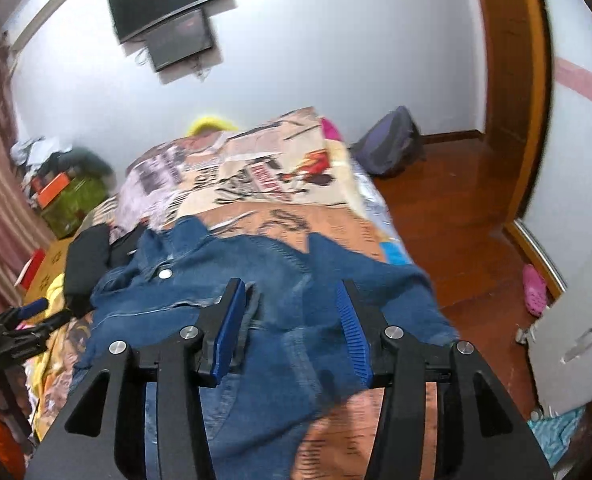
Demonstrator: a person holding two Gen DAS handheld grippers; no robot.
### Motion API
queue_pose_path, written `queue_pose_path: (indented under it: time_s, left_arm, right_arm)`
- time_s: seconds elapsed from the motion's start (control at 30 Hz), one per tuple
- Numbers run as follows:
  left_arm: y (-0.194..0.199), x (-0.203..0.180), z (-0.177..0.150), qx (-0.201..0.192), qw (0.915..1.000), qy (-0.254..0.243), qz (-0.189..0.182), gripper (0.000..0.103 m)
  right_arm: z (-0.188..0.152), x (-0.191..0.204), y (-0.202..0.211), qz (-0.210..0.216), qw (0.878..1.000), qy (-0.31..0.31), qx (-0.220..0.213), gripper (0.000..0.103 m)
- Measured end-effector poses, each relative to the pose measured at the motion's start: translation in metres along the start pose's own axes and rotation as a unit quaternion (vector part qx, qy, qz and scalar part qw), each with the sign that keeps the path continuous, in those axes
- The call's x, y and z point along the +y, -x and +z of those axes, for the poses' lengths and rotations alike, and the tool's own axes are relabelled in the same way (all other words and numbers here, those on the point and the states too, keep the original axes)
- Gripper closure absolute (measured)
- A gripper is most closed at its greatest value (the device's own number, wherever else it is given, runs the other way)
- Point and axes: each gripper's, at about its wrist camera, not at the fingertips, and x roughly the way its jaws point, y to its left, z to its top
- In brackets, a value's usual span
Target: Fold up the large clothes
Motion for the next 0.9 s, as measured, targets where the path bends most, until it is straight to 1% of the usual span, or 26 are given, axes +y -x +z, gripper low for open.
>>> queue_pose_path:
  time_s: [0.13,0.27,0.33,0.43,0.5,0.57,0.6,0.67,0.73,0.83,0.9]
  left_arm:
    - [-0.007,-0.018,0.014,-0.008,0.9997,-0.007,-0.021,0.02]
    - [-0.019,-0.036,0.022,-0.002,0.999,-0.011,-0.043,0.02]
    - [-0.025,-0.044,0.023,0.003,0.9986,-0.014,-0.052,0.02]
    - [-0.033,-0.054,0.024,0.009,0.9981,-0.017,-0.058,0.02]
    - [-0.038,-0.057,0.022,0.014,0.9978,-0.015,-0.062,0.02]
    - [-0.043,-0.056,0.02,0.021,0.9977,-0.012,-0.064,0.02]
    - [-0.045,-0.056,0.018,0.025,0.9976,-0.01,-0.063,0.02]
    - [-0.05,-0.053,0.015,0.032,0.9977,-0.006,-0.06,0.02]
    - [-0.056,-0.049,0.012,0.041,0.9977,-0.002,-0.055,0.02]
    - [-0.064,-0.043,0.004,0.057,0.9971,0.007,-0.05,0.02]
    - [-0.067,-0.039,-0.002,0.066,0.9966,0.011,-0.048,0.02]
  right_arm:
    - [-0.006,-0.029,-0.004,-0.018,0.999,-0.039,0.013,0.059]
    - [-0.018,-0.061,-0.022,-0.014,0.994,-0.096,0.054,0.059]
    - [-0.027,-0.077,-0.039,-0.007,0.988,-0.13,0.087,0.059]
    - [-0.038,-0.094,-0.055,0.009,0.978,-0.171,0.117,0.059]
    - [-0.048,-0.108,-0.072,0.029,0.966,-0.213,0.142,0.059]
    - [-0.056,-0.117,-0.082,0.041,0.957,-0.241,0.156,0.059]
    - [-0.059,-0.122,-0.088,0.044,0.953,-0.255,0.157,0.059]
    - [-0.059,-0.127,-0.091,0.038,0.953,-0.261,0.148,0.059]
    - [-0.058,-0.132,-0.097,0.028,0.954,-0.261,0.146,0.055]
    - [-0.056,-0.143,-0.11,0.038,0.947,-0.283,0.146,0.055]
    - [-0.054,-0.149,-0.112,0.037,0.946,-0.289,0.143,0.055]
